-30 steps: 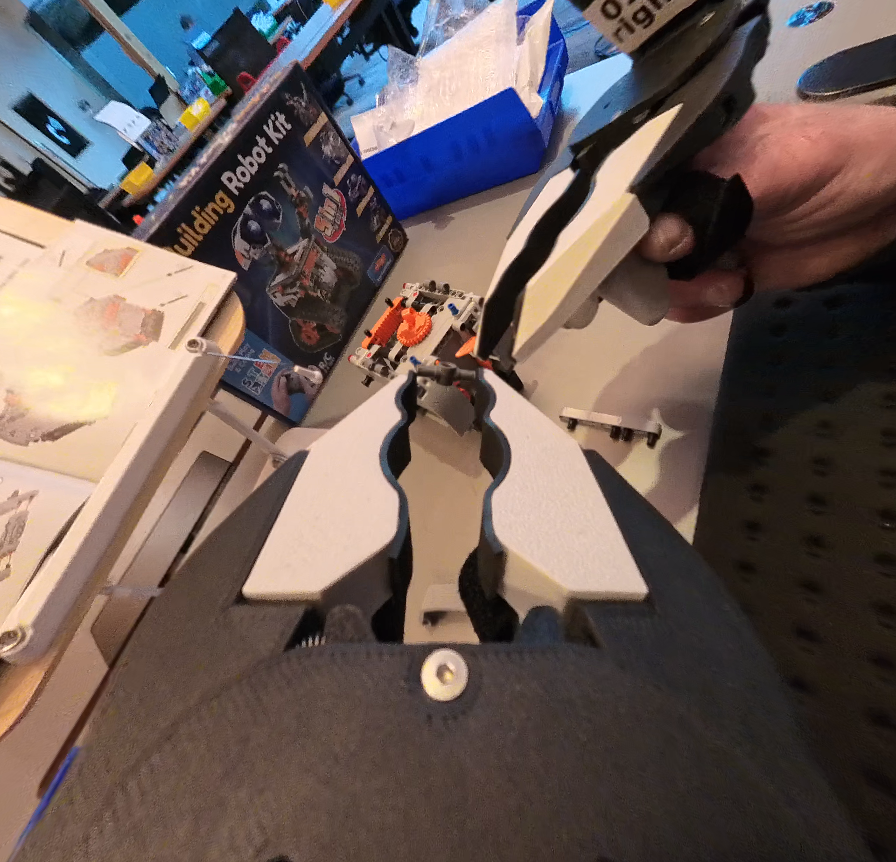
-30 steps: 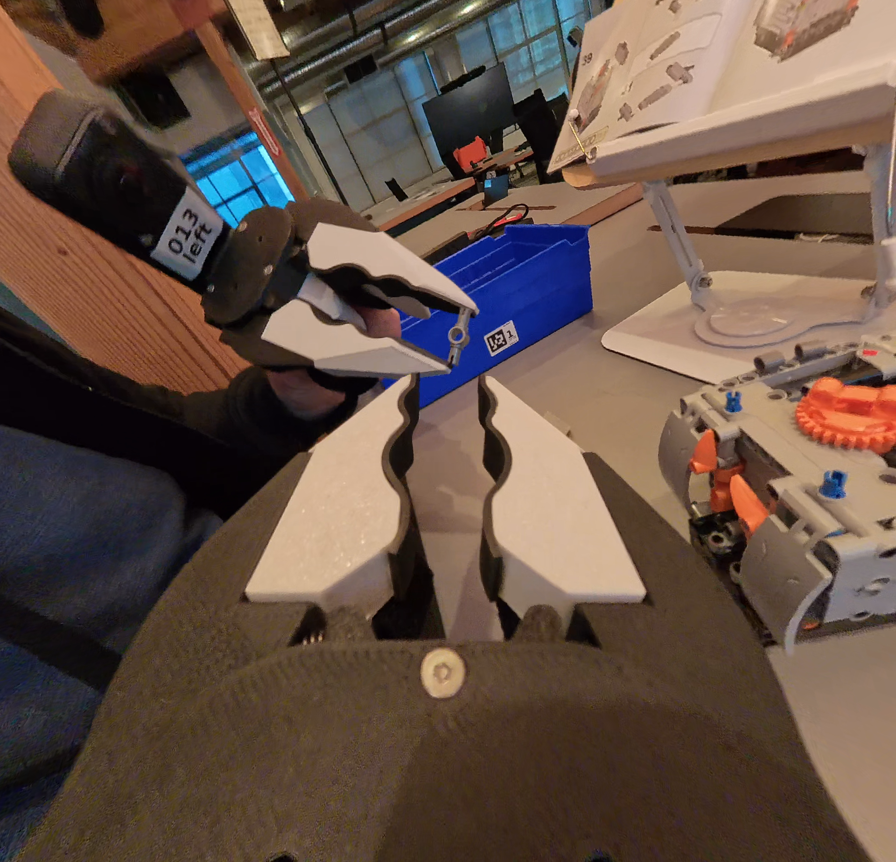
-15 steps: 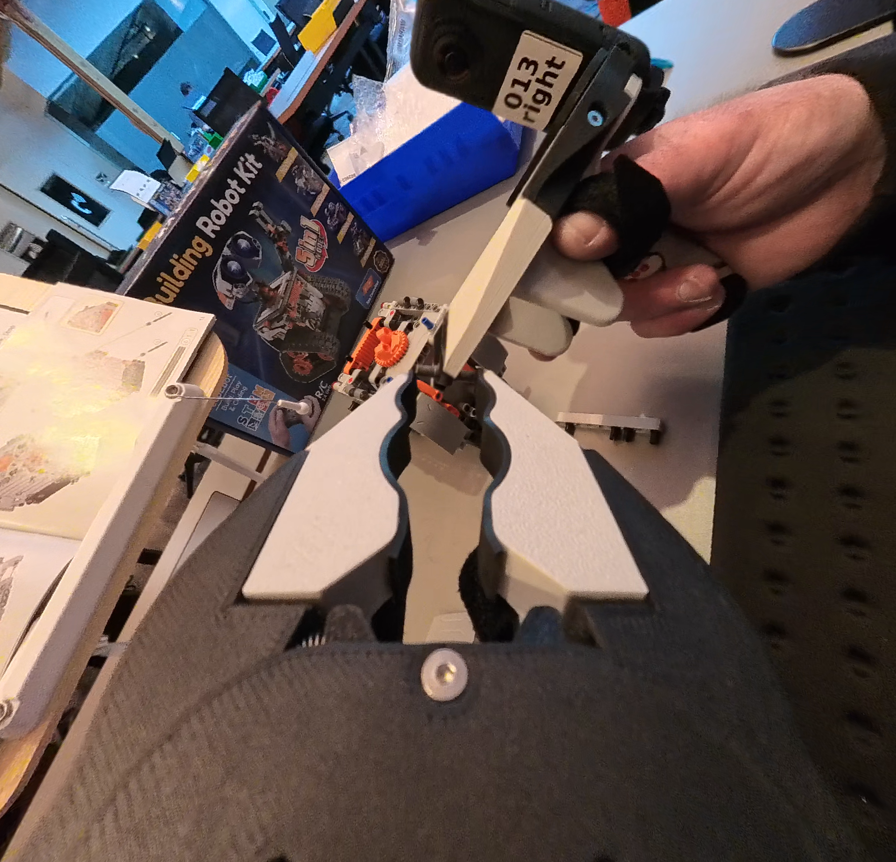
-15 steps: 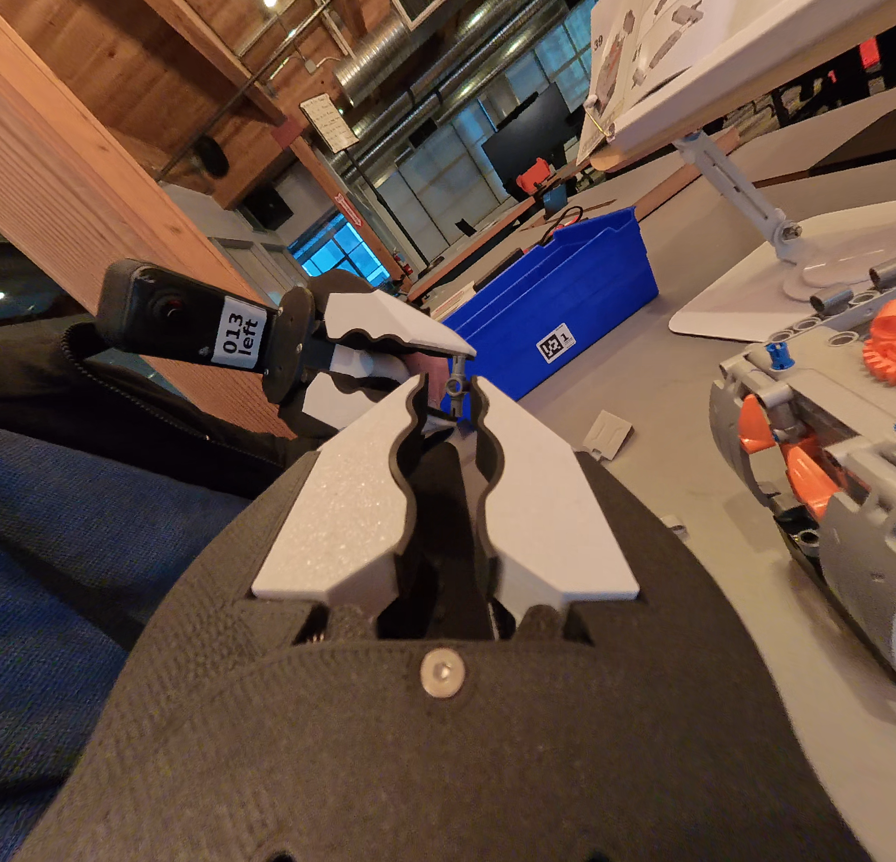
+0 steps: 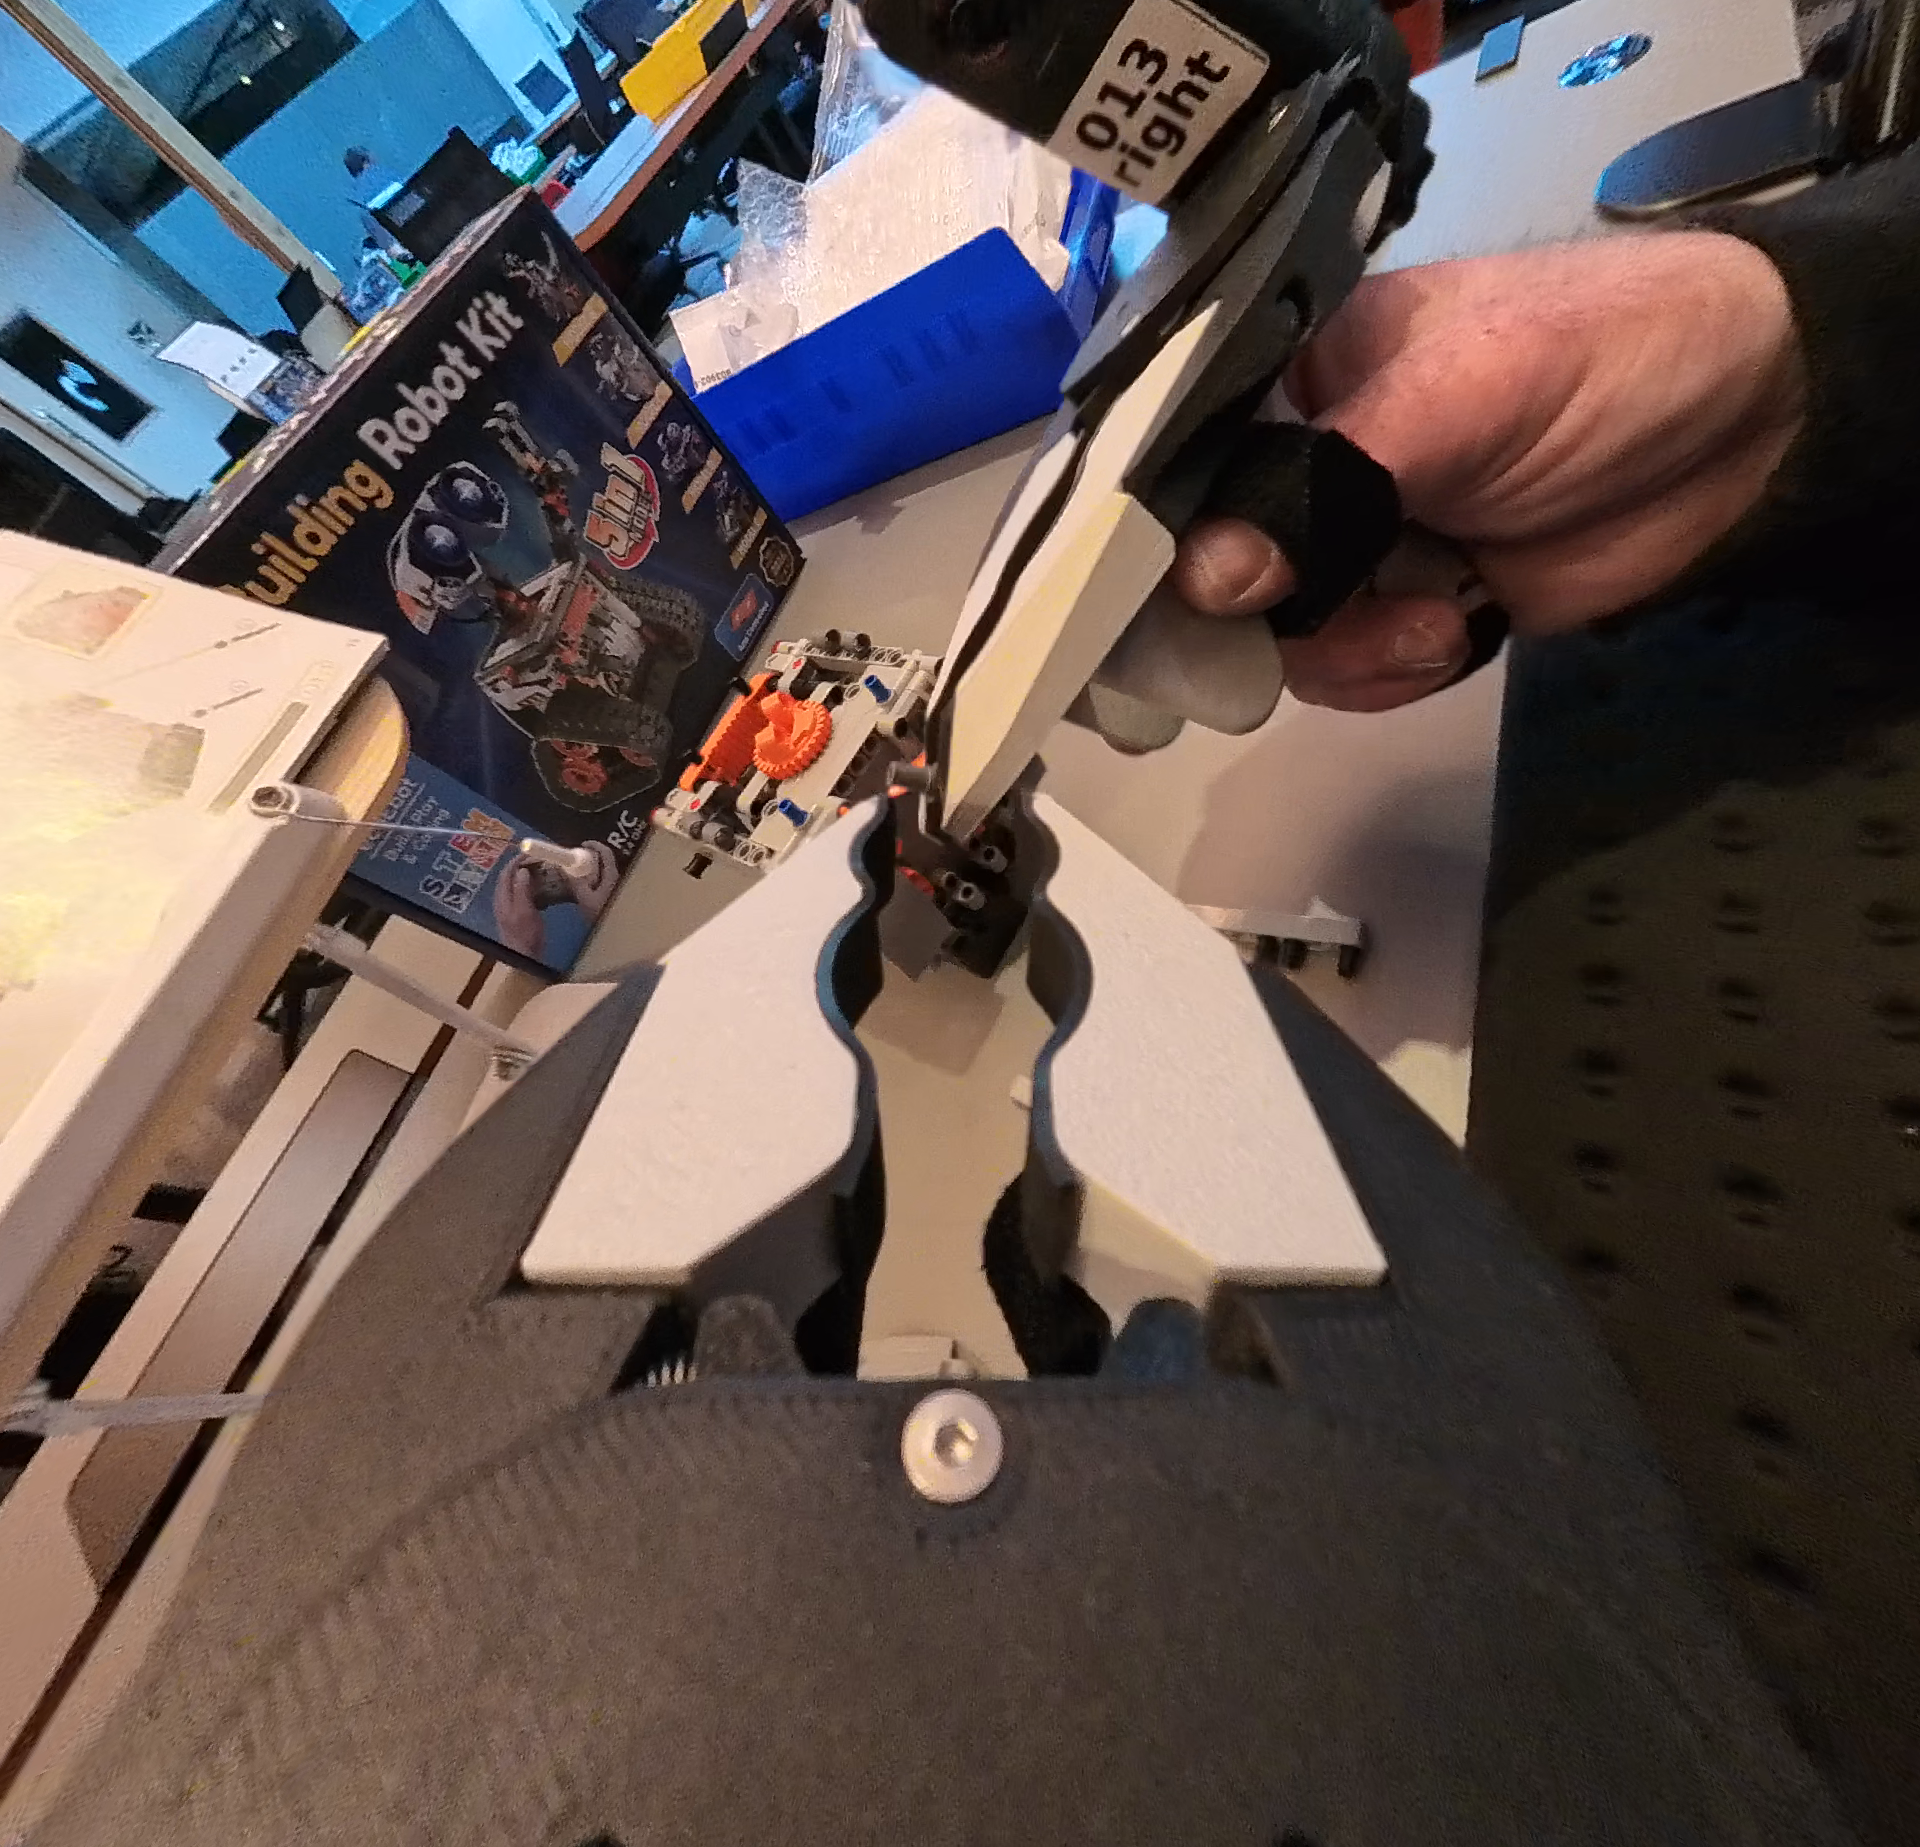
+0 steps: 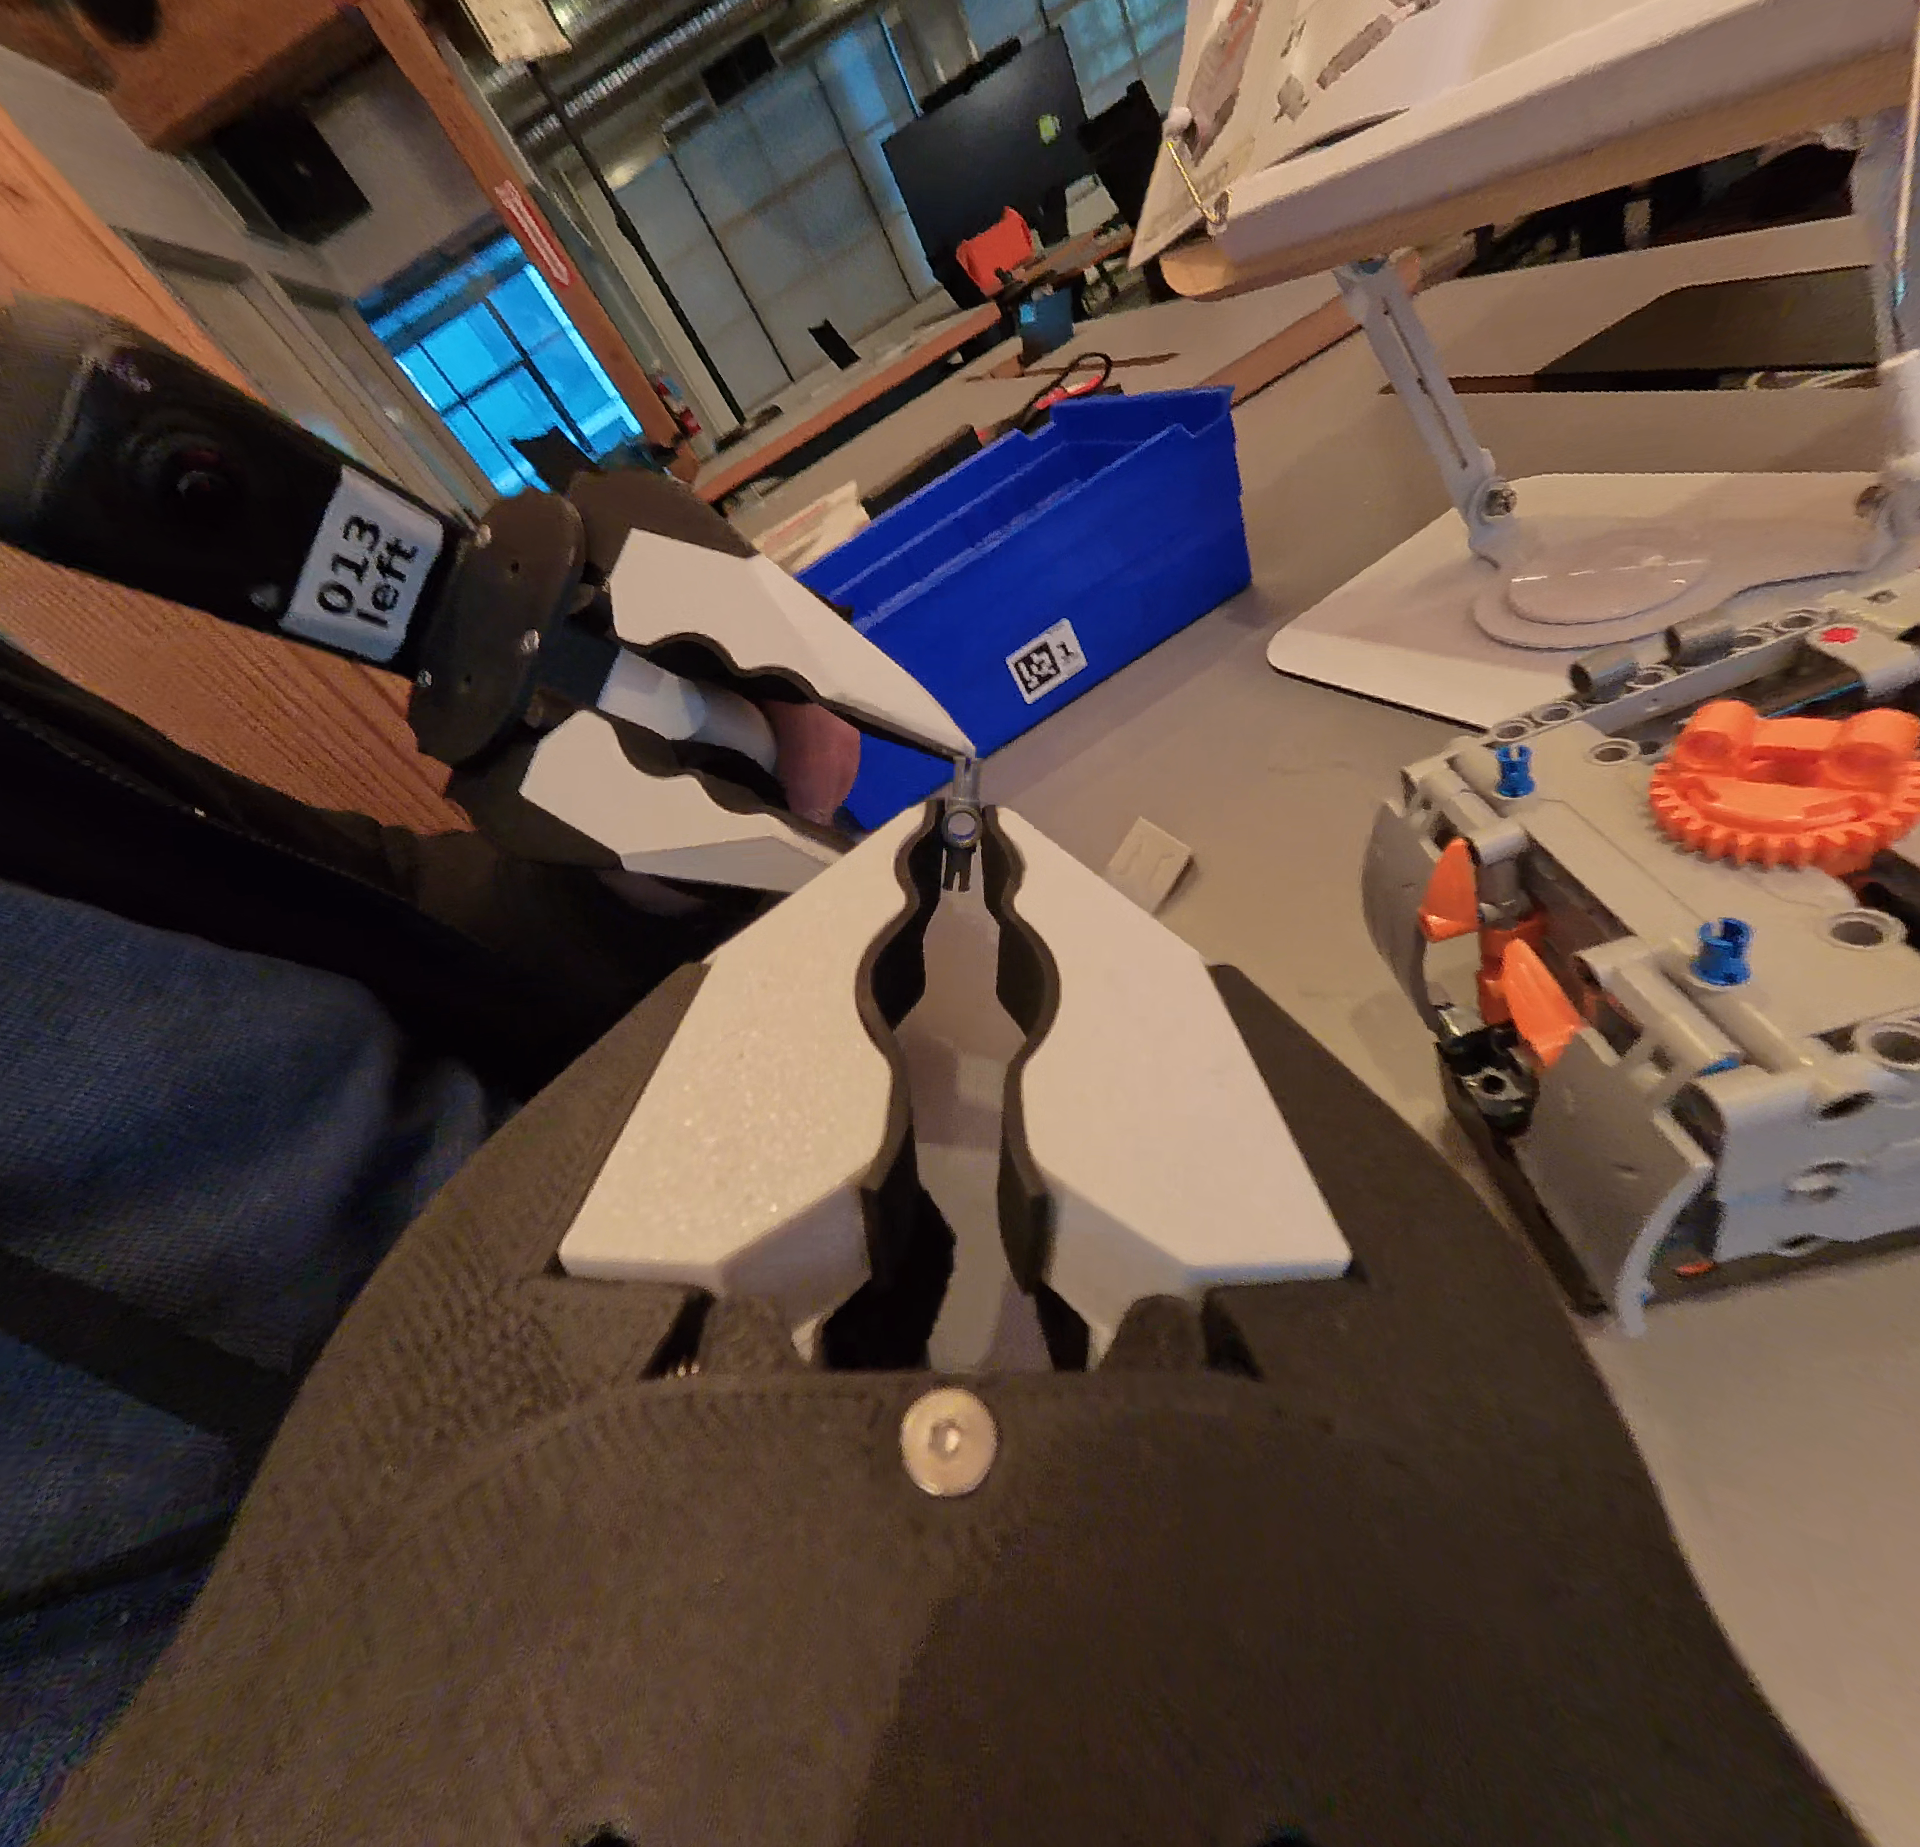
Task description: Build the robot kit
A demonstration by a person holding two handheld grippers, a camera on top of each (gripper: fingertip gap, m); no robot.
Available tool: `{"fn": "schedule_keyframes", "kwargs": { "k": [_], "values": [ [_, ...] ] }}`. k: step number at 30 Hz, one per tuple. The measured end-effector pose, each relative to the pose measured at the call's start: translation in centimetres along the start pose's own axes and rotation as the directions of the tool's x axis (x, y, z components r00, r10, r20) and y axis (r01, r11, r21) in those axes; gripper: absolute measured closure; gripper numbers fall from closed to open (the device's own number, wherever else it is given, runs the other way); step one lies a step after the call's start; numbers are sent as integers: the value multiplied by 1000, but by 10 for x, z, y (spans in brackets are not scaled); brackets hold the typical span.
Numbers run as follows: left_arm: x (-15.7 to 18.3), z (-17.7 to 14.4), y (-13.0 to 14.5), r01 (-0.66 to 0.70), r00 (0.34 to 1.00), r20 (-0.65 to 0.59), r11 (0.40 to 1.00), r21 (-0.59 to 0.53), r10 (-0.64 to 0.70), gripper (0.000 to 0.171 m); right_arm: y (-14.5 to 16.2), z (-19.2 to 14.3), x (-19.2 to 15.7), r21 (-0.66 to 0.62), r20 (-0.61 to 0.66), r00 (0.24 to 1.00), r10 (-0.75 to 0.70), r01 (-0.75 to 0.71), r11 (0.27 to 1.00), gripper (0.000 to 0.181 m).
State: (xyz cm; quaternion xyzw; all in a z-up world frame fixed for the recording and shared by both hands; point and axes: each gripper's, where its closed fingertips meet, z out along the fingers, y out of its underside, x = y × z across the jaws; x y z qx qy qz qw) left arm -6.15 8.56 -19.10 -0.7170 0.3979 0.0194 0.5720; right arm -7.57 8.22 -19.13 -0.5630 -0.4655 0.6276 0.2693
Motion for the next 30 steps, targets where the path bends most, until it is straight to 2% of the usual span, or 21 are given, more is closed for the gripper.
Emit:
{"fn": "schedule_keyframes", "kwargs": {
  "k": [4,13,19,24,30],
  "values": [
    [3,0,5,58,997,-51,998,-1,-58,151,3,-8,6,-61,-58,995,-81,77,995,177],
    [23,11,31,177,964,-177,976,-124,-197,148,22,-36,22,-263,-157,934,-320,273,925,177],
    [45,18,45,257,905,-288,942,-216,-313,147,51,-67,39,-477,-178,850,-495,366,799,177],
    [62,24,57,252,869,-349,921,-297,-351,147,86,-94,57,-653,-141,784,-605,386,652,177],
    [79,33,69,220,840,-400,904,-366,-366,147,110,-98,65,-726,-75,749,-659,412,550,177]
  ]
}}
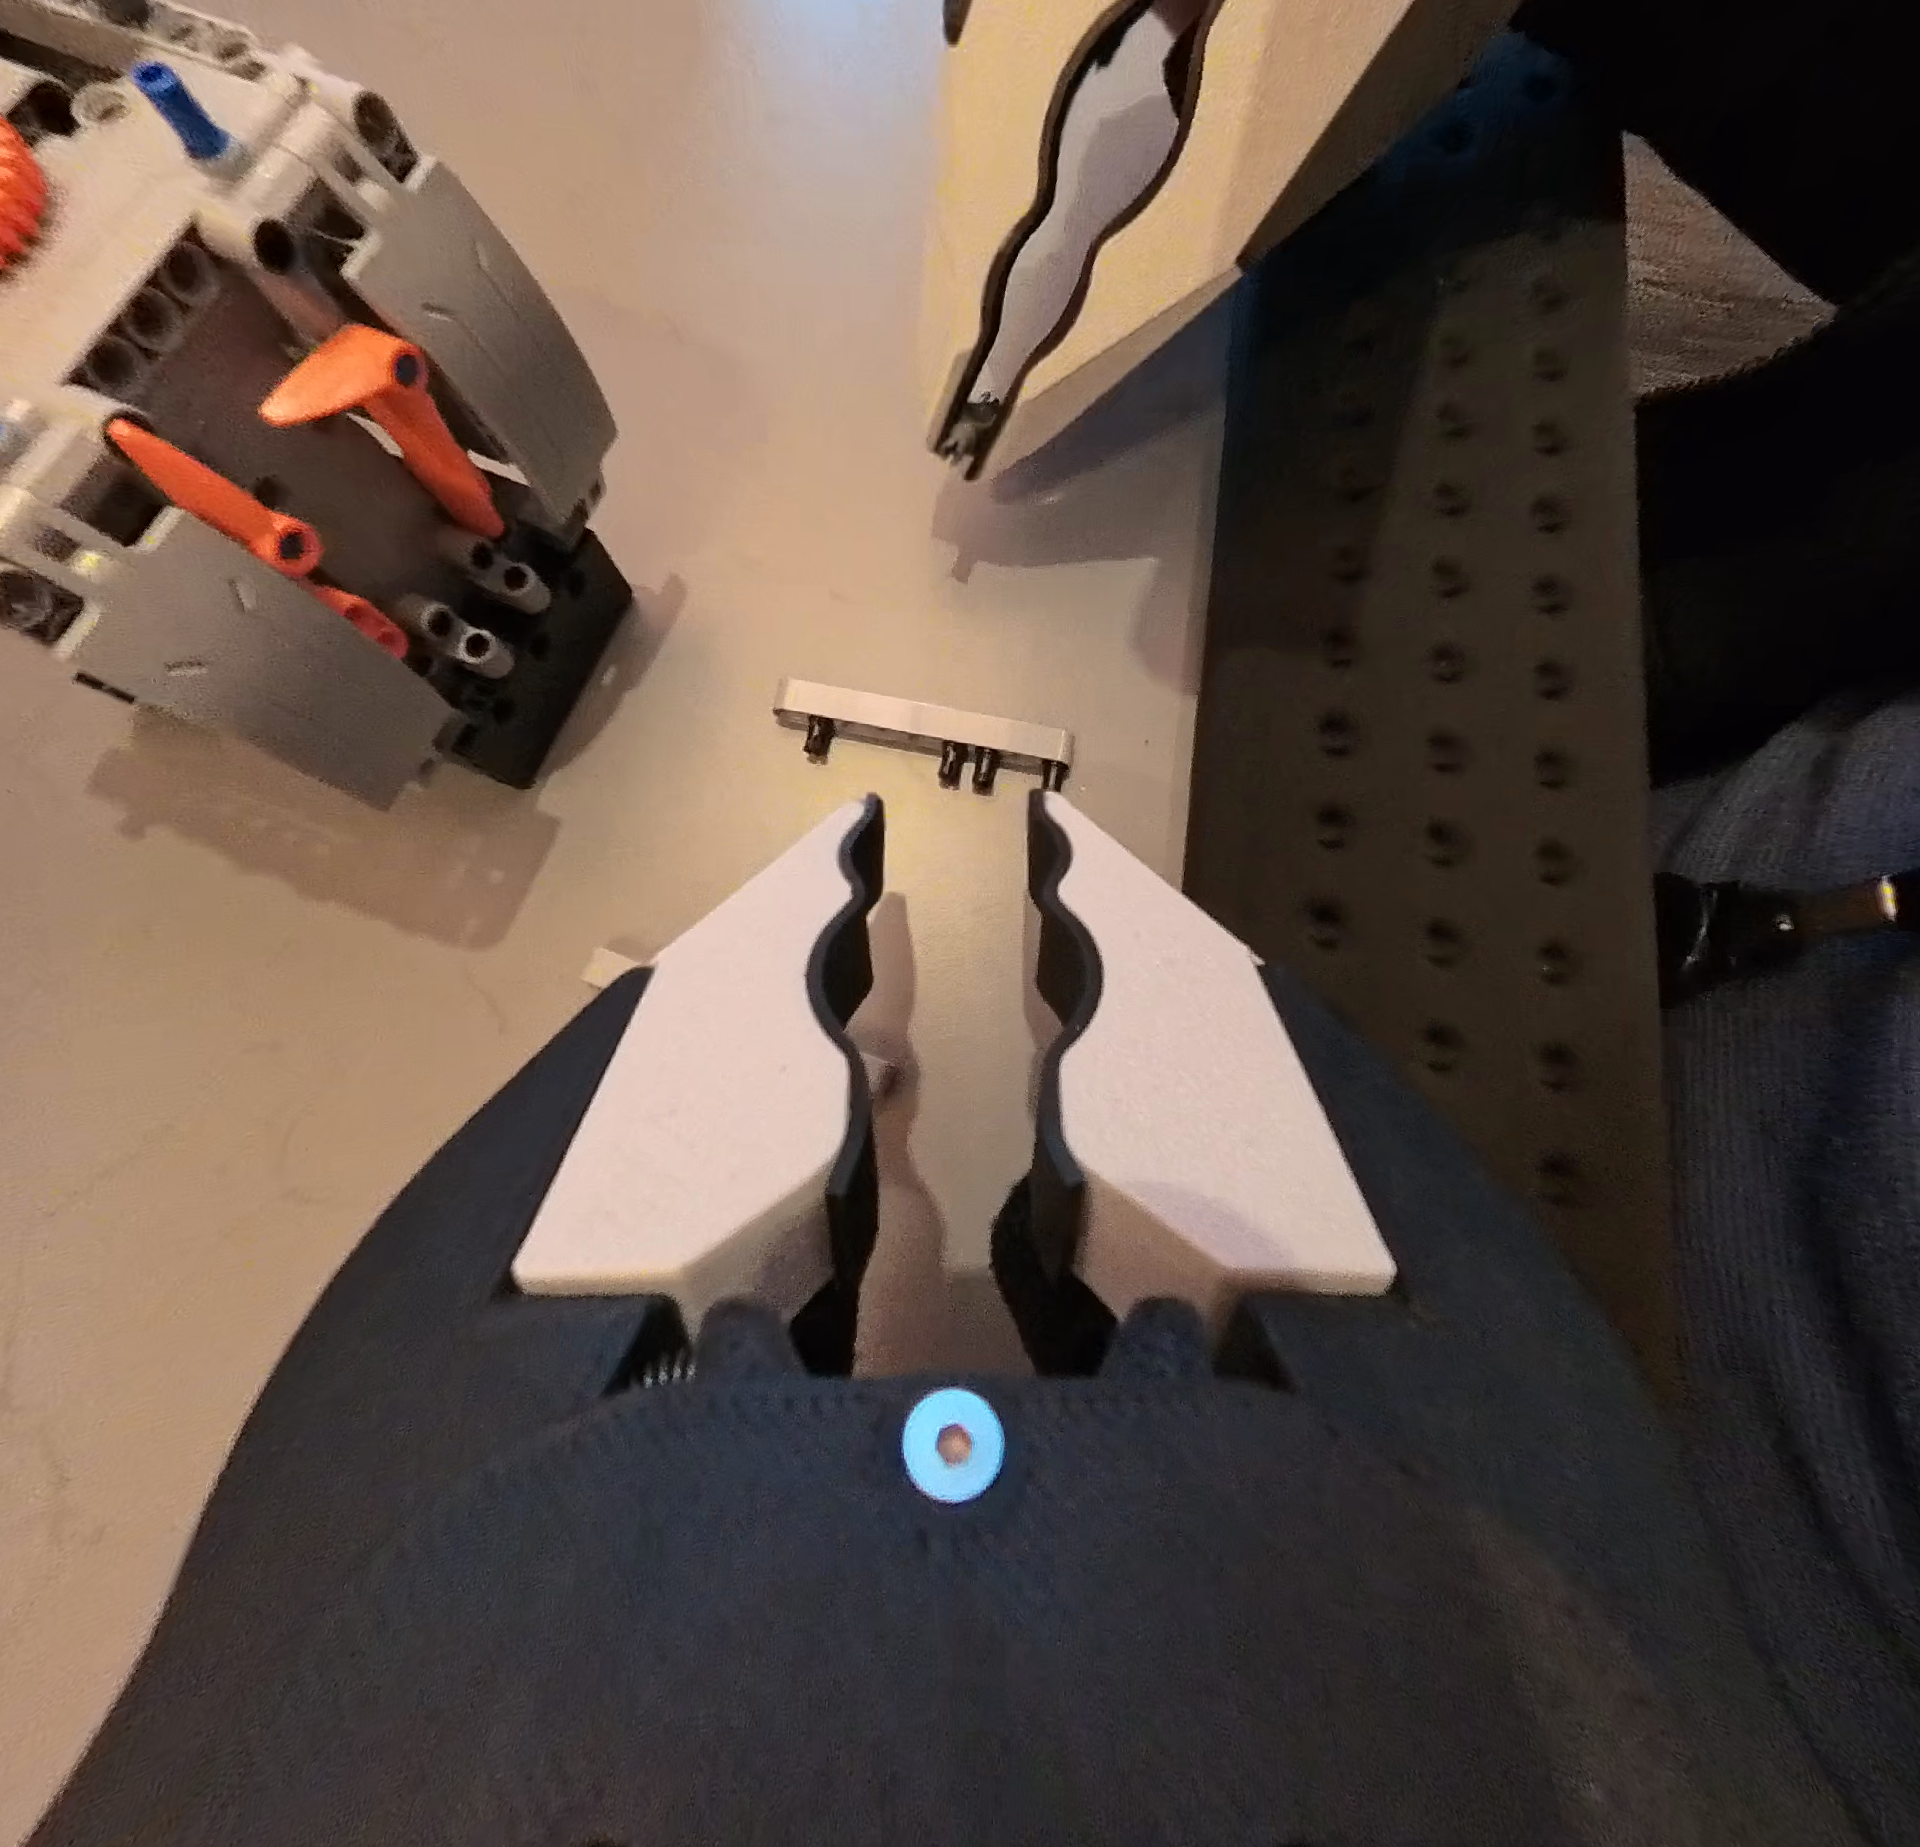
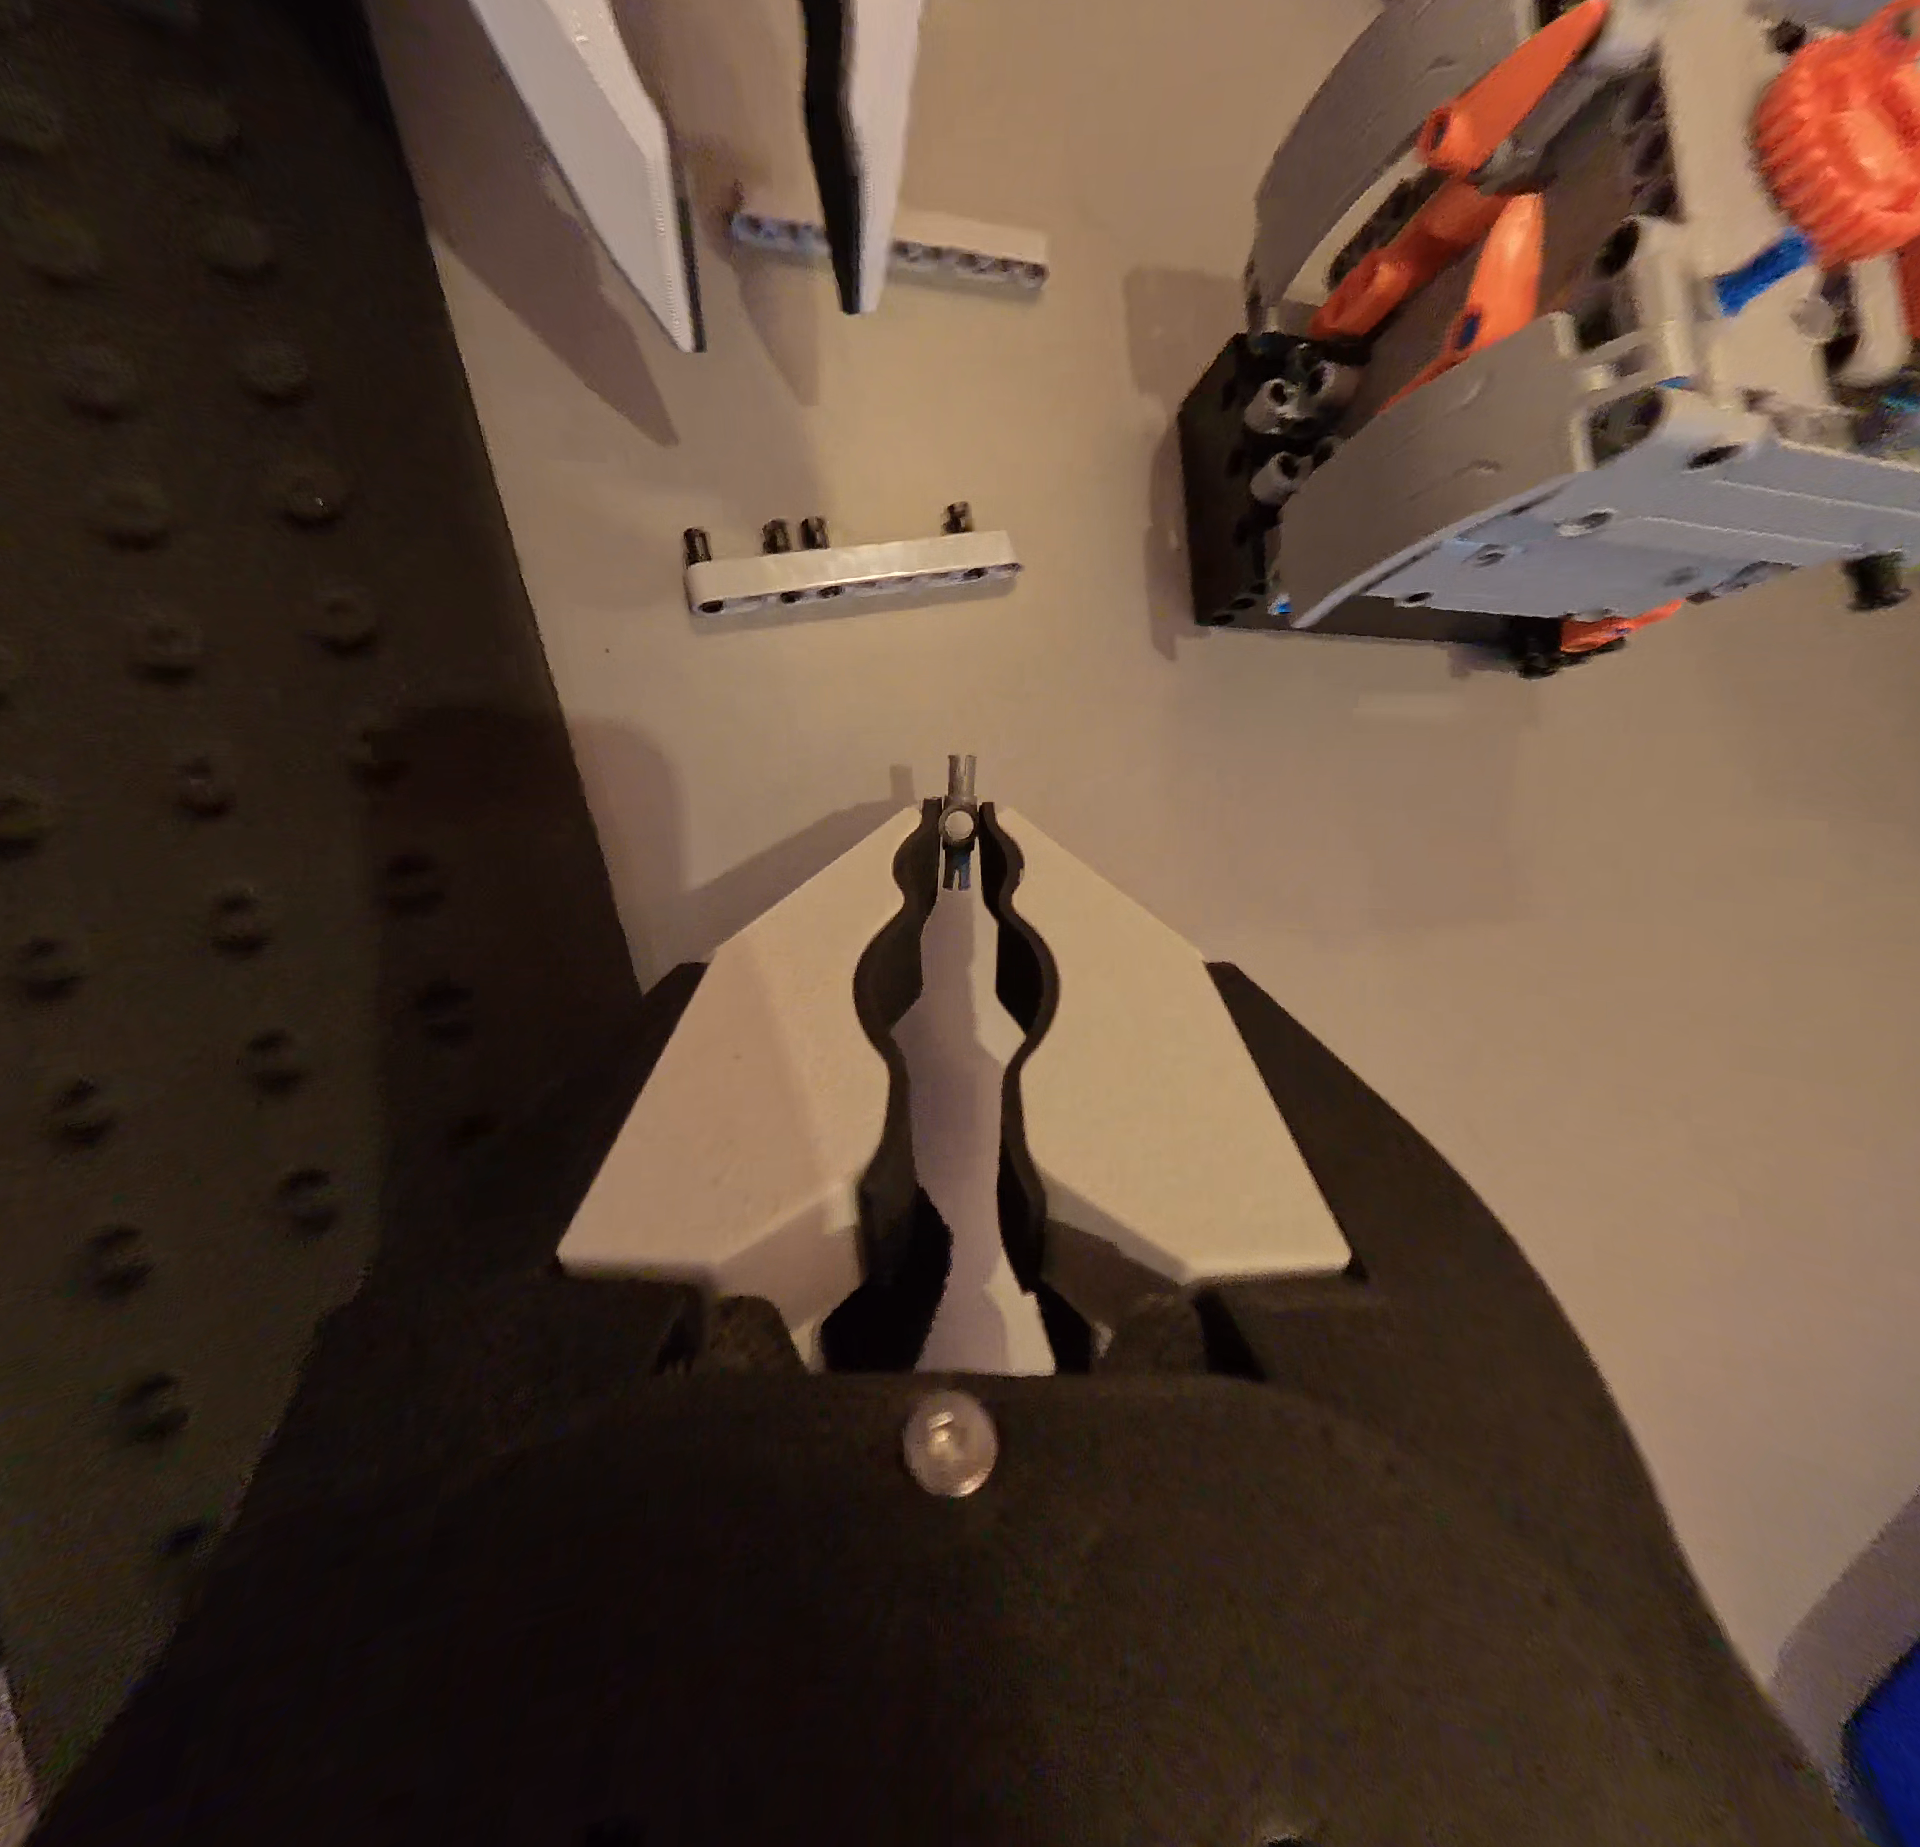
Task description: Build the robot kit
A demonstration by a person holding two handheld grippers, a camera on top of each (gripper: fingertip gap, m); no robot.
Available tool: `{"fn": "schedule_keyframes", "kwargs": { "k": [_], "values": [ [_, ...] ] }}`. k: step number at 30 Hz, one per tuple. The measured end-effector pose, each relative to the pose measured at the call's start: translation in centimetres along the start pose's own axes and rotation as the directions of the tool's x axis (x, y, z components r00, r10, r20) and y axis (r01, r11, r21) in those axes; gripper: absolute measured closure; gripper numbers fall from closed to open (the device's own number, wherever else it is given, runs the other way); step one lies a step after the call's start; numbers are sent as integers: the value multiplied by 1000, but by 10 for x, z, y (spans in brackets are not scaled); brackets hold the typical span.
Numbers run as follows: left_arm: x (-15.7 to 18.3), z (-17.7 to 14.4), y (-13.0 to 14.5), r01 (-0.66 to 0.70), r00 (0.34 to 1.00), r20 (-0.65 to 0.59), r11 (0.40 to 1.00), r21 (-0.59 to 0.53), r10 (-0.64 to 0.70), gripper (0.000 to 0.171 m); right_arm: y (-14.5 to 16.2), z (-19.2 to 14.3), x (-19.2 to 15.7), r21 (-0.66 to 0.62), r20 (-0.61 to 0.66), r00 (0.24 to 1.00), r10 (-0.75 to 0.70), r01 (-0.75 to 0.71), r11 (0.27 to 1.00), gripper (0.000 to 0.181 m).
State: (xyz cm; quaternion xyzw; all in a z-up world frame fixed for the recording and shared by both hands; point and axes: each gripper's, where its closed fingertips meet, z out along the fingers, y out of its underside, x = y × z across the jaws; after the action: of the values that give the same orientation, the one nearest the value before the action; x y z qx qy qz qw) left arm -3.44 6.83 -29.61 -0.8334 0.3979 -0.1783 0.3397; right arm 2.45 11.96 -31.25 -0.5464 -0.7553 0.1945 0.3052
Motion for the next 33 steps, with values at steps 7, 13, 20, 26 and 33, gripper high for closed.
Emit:
{"fn": "schedule_keyframes", "kwargs": {
  "k": [7,13,20,26,33],
  "values": [
    [6,14,6,-15,999,-42,998,-61,12,147,6,14,-9,-65,26,998,-64,66,996,177],
    [7,20,6,-30,998,-51,997,-69,26,147,3,13,-17,-39,61,997,-49,51,998,165],
    [7,21,7,-29,998,-56,997,-75,24,147,1,9,-21,-12,130,991,15,-14,1000,170],
    [7,23,9,-25,997,-69,996,-86,20,146,5,13,-20,-34,142,989,39,-35,999,178],
    [6,23,4,-29,997,-78,997,-74,23,146,0,14,-20,-8,119,993,-13,14,1000,178]
  ]
}}
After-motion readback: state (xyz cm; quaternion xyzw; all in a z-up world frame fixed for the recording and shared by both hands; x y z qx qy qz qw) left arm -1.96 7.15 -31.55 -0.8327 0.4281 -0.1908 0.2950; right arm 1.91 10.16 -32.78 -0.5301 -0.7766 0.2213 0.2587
